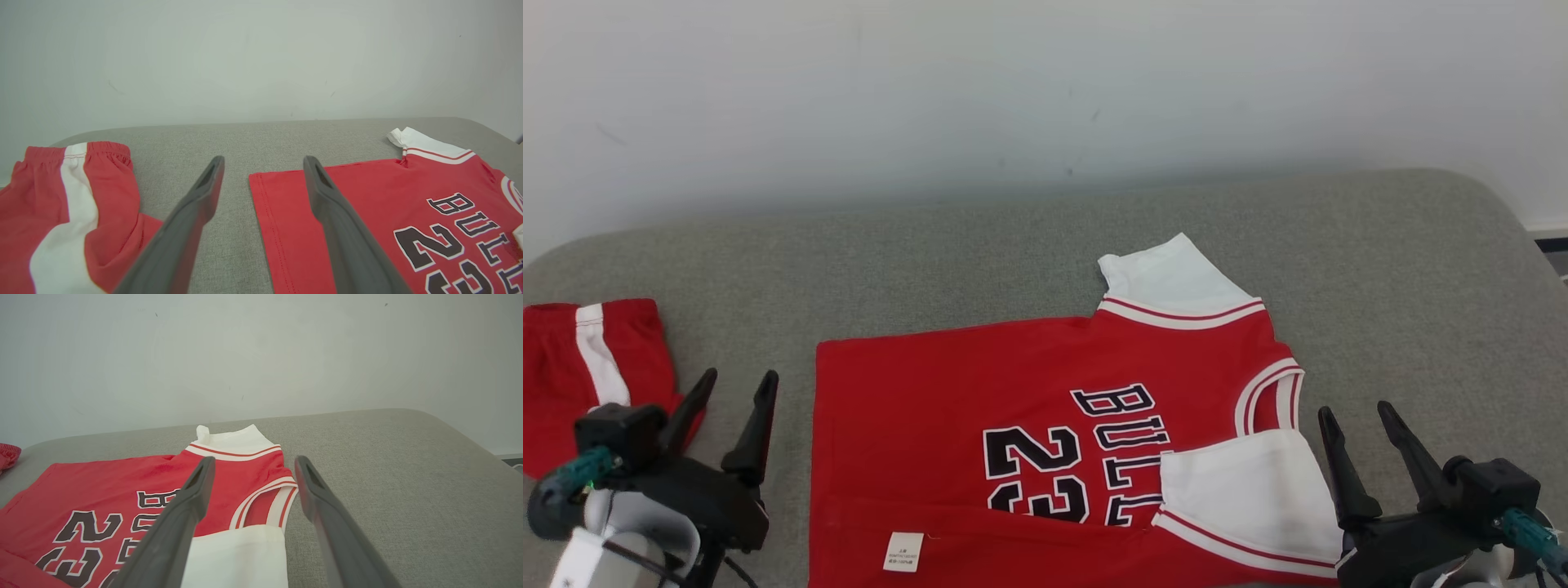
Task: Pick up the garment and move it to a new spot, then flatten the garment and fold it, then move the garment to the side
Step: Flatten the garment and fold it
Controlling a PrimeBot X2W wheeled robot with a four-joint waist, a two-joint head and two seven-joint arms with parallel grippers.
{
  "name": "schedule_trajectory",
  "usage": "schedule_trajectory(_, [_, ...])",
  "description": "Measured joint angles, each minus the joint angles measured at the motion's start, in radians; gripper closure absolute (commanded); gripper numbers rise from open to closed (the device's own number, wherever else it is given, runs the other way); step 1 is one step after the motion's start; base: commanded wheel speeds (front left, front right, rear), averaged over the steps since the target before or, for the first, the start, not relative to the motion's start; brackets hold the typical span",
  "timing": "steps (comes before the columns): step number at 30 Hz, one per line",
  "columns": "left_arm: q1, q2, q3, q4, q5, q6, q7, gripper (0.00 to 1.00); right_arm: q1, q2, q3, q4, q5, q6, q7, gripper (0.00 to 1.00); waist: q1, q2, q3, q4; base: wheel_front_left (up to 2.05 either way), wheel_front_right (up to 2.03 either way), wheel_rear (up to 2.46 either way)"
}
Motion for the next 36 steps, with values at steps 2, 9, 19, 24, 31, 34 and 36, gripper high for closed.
schedule_trajectory(2, [-0.035,0.002,-0.001,0.037,-0.017,-0.022,0.024,0.00,-0.008,0.000,0.001,-0.008,-0.003,0.000,0.000,0.00,0.0000,0.0000,0.017,-0.008,0.00,0.00,0.00])
schedule_trajectory(9, [-0.170,0.001,-0.002,0.163,-0.049,-0.053,0.081,0.00,-0.057,-0.001,0.007,-0.032,-0.029,-0.001,-0.002,0.00,0.0001,0.0000,0.091,-0.039,0.00,0.00,0.00])
schedule_trajectory(19, [-0.256,0.004,-0.026,0.300,-0.059,-0.069,0.133,0.00,-0.102,-0.003,0.007,-0.060,-0.054,-0.010,-0.003,0.00,0.0002,0.0001,0.187,-0.076,0.00,0.00,0.00])
schedule_trajectory(24, [-0.311,0.003,-0.036,0.342,-0.066,-0.070,0.140,0.00,-0.102,-0.003,0.006,-0.070,-0.063,-0.018,-0.003,0.00,0.0002,0.0001,0.231,-0.093,0.00,0.00,0.00])
schedule_trajectory(31, [-0.366,-0.002,-0.071,0.392,-0.099,-0.070,0.158,0.00,-0.110,0.004,0.008,-0.081,-0.078,-0.027,-0.003,0.00,0.0001,0.0001,0.282,-0.107,0.00,0.00,0.00])
schedule_trajectory(34, [-0.374,-0.004,-0.096,0.391,-0.114,-0.070,0.158,0.10,-0.124,0.009,0.007,-0.086,-0.085,-0.027,-0.003,0.00,0.0000,0.0001,0.298,-0.112,0.00,0.00,0.00])
schedule_trajectory(36, [-0.395,-0.004,-0.114,0.397,-0.114,-0.070,0.158,0.57,-0.124,0.008,0.005,-0.084,-0.089,-0.028,-0.003,0.00,0.0000,0.0001,0.307,-0.113,0.00,0.00,0.00])
